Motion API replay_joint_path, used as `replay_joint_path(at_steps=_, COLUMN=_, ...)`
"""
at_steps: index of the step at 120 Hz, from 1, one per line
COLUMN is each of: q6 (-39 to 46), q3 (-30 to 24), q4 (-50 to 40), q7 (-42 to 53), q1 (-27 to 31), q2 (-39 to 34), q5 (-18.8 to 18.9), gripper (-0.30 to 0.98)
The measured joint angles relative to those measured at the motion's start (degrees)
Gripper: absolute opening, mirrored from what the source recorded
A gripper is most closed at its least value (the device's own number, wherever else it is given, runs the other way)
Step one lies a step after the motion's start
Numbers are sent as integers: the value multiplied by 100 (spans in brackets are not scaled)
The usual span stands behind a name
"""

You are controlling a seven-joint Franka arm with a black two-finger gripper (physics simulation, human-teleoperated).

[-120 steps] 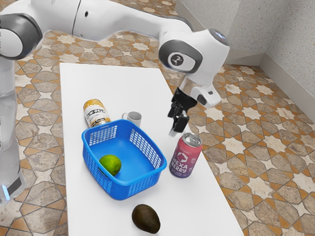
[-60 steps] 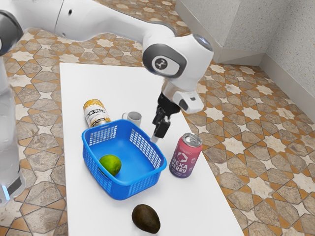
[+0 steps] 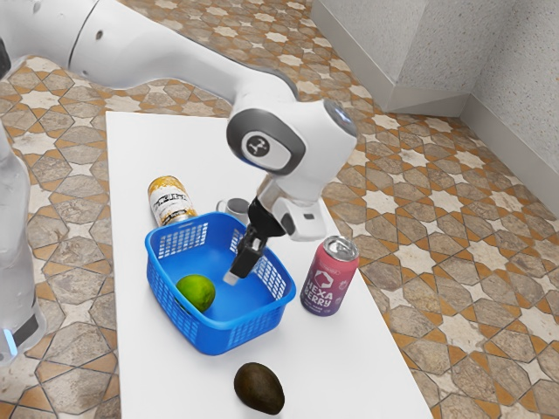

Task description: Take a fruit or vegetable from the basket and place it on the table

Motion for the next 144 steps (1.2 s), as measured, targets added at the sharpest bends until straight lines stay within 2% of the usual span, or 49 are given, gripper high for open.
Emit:
replay_joint_path(at_steps=38, q6=307, q3=-1, q4=-914, q7=110, q1=-1, q2=-630, q5=-246, gripper=68)
replay_joint_path(at_steps=81, q6=658, q3=10, q4=-1231, q7=181, q1=0, q2=-645, q5=-403, gripper=68)
replay_joint_path(at_steps=144, q6=746, q3=-9, q4=-1596, q7=232, q1=0, q2=-562, q5=-586, gripper=68)
